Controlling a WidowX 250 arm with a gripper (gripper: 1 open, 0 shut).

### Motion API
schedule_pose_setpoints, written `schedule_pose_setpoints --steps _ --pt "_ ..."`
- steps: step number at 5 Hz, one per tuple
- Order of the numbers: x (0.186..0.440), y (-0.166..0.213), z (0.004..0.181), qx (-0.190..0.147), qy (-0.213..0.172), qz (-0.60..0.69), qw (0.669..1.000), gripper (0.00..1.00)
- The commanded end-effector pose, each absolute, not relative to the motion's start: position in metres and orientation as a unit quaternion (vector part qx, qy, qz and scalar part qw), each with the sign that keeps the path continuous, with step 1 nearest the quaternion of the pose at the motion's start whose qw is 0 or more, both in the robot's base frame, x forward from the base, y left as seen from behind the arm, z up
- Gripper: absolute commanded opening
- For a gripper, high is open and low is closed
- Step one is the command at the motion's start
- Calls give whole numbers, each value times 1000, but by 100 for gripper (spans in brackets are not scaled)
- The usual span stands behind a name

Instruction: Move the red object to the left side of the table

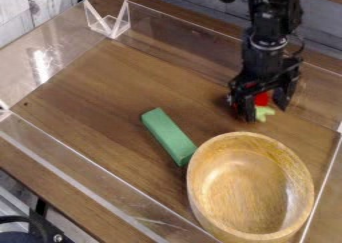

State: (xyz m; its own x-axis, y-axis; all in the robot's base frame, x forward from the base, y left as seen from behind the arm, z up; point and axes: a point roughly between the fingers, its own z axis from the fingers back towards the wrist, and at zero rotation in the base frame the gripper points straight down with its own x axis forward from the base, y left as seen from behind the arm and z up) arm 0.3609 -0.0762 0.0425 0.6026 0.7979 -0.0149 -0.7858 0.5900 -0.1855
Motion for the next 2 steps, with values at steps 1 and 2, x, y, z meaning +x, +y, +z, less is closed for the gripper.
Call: schedule_pose_setpoints --steps 1,2 --pt "377 -75 75 -98 -75 421 899 100" --pt "378 -70 84 -86 -79 417 901 100"
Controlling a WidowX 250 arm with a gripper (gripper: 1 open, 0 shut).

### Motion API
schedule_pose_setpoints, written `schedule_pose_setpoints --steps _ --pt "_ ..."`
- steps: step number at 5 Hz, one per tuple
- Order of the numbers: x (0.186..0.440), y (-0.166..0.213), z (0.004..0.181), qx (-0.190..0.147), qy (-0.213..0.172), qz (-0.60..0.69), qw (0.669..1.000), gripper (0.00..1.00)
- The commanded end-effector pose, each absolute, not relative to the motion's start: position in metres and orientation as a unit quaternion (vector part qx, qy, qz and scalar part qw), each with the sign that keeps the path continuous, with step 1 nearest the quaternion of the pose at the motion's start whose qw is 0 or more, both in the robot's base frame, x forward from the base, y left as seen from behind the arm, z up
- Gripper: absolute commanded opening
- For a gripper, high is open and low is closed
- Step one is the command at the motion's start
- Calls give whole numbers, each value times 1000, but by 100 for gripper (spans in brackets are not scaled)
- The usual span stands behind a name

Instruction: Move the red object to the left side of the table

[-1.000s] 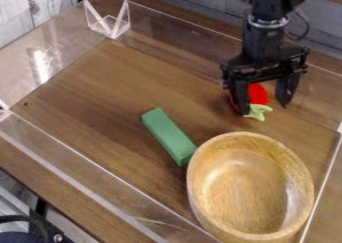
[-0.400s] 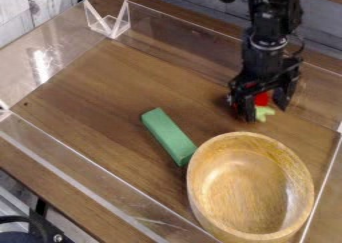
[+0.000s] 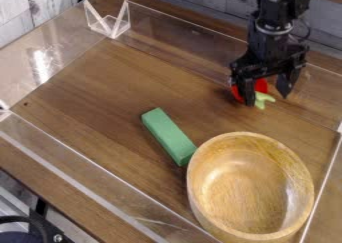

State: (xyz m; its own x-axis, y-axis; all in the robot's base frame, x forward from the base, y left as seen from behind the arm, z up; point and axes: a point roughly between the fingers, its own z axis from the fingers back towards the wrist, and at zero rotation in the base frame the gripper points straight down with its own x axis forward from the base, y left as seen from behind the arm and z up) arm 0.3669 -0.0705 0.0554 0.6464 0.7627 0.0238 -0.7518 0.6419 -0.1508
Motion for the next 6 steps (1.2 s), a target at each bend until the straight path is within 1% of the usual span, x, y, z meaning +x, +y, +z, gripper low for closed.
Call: schedule_pose_setpoints --steps 1,2,3,4,5,6 --pt "372 -55 77 -77 -79 422 900 100" --pt "366 -42 68 -71 -79 426 898 100" --pt "375 -51 76 -72 -78 437 893 100" --pt "377 -63 78 -72 -74 447 889 100" --pt "377 -71 76 -69 -69 464 880 100" --pt "372 -74 65 -66 -63 443 892 100"
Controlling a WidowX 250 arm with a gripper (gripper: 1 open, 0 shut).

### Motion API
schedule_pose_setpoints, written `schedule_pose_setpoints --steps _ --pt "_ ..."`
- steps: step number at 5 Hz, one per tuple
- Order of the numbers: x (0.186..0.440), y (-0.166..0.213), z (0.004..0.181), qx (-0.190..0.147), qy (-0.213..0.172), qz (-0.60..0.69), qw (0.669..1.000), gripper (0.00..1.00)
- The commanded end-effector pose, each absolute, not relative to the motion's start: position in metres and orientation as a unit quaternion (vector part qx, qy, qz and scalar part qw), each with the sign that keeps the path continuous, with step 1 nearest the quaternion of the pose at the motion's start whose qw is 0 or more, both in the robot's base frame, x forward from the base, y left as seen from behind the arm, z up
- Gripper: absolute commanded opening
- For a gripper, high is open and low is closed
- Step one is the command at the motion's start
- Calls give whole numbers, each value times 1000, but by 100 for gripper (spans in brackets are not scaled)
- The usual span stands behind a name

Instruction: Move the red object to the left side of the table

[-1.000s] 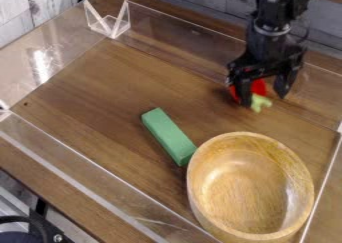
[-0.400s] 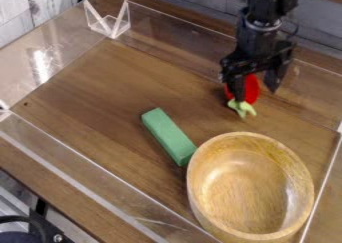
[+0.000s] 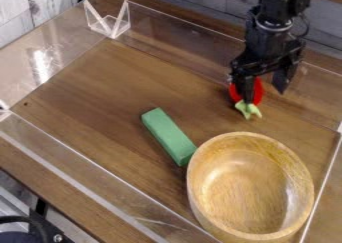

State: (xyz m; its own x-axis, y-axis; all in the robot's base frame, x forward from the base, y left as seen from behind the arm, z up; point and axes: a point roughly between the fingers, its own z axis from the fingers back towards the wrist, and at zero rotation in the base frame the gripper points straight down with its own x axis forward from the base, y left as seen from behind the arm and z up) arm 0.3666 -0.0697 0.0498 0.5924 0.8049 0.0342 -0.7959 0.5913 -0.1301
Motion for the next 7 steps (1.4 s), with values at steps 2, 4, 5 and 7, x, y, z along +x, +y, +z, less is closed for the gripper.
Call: schedule_pose_setpoints --steps 2,4,5,7 --pt "365 -76 53 -64 -55 416 905 100" --pt "366 -73 66 -62 -55 451 889 0" --pt "371 -72 84 -73 -58 445 891 0" --pt "374 -47 138 -111 -79 468 873 0"
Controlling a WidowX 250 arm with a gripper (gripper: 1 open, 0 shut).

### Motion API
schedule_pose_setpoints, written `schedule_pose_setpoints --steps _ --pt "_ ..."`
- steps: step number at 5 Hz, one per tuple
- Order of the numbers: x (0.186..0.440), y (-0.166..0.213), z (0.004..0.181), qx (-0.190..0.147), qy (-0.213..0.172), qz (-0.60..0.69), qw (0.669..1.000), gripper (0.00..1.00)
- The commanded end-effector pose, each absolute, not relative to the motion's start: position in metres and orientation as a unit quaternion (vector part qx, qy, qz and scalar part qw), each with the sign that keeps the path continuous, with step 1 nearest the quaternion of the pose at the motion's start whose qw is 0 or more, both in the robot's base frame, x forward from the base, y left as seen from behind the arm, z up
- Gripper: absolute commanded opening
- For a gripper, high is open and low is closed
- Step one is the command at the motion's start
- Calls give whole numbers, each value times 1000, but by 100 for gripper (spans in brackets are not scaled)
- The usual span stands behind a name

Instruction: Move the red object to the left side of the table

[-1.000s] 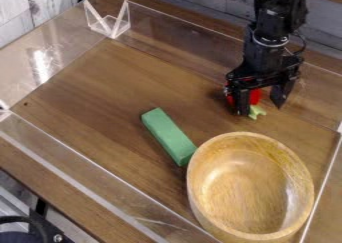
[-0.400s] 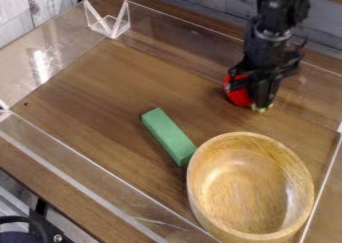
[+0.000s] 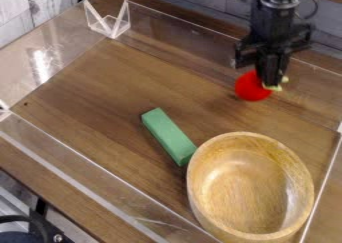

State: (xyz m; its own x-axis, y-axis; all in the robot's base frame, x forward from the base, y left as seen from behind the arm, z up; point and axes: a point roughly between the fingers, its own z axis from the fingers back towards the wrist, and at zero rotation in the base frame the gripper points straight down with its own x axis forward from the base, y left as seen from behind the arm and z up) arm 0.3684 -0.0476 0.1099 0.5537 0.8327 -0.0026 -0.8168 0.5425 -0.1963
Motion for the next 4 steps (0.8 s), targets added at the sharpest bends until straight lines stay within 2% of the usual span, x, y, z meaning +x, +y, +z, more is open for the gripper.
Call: schedule_pose_setpoints --steps 1,3,4 --pt "372 -32 159 -122 -92 493 856 0" --pt "356 13 199 -135 -103 519 838 0" --pt "339 35 197 -126 -109 540 825 0"
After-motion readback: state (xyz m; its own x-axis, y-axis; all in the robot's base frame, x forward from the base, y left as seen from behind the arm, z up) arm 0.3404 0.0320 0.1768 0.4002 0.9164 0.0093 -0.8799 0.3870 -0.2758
